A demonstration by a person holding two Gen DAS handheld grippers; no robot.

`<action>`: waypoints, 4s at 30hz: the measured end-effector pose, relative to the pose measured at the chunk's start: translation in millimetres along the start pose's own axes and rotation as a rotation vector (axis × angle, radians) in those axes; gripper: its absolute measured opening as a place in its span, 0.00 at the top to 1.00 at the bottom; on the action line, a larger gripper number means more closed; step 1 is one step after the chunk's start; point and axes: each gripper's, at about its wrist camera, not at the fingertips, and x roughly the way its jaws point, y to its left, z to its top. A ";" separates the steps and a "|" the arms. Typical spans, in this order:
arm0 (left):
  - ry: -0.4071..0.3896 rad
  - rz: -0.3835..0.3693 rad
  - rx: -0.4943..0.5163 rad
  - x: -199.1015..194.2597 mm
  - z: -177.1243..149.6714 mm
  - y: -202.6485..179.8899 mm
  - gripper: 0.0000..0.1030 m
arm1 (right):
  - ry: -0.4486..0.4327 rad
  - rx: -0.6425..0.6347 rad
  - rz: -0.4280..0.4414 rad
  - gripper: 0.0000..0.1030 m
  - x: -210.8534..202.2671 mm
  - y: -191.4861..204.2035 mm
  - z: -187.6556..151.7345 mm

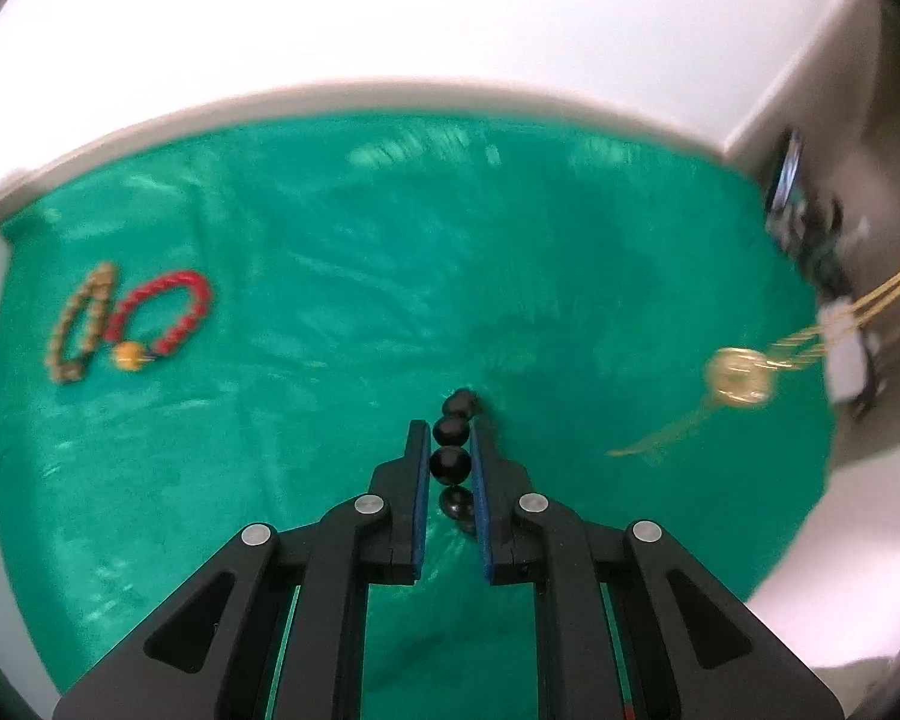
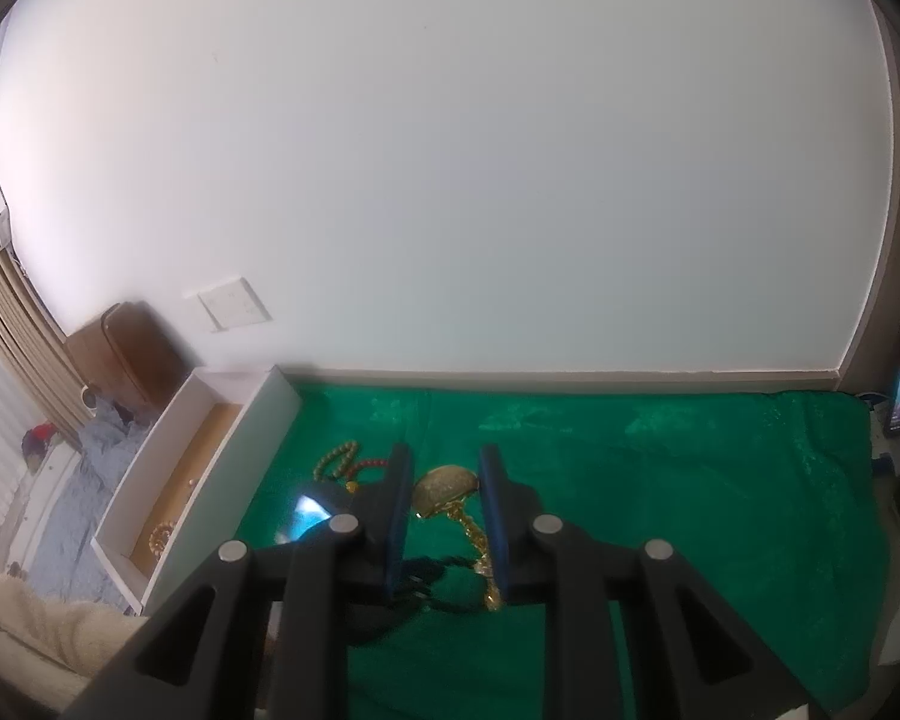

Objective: Organize jewelry
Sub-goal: 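Carry the black bracelet and gold pendant into the white box and open both tools, then withdraw both tools from the box over the last two bracelets, then grasp the wooden bead bracelet with the left tool while the right tool grasps the red bead bracelet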

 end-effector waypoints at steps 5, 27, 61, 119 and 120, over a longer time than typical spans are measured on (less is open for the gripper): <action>-0.076 0.010 -0.095 -66.0 2.9 39.6 0.89 | 0.003 -0.044 0.054 0.78 9.7 12.8 8.7; -0.300 0.485 -0.658 -319.6 -129.1 280.3 0.89 | 0.119 -0.455 0.619 0.78 127.2 263.2 80.8; -0.169 0.682 -0.784 -241.5 -189.6 307.7 0.19 | 0.362 -0.743 0.502 0.34 276.2 409.4 -56.3; 0.047 0.367 -0.322 12.4 38.4 243.2 0.25 | 0.477 -0.175 0.091 0.34 252.4 82.1 -90.0; 0.056 0.368 -0.313 18.2 36.3 241.5 0.26 | 0.476 -0.170 0.087 0.34 253.1 79.7 -89.9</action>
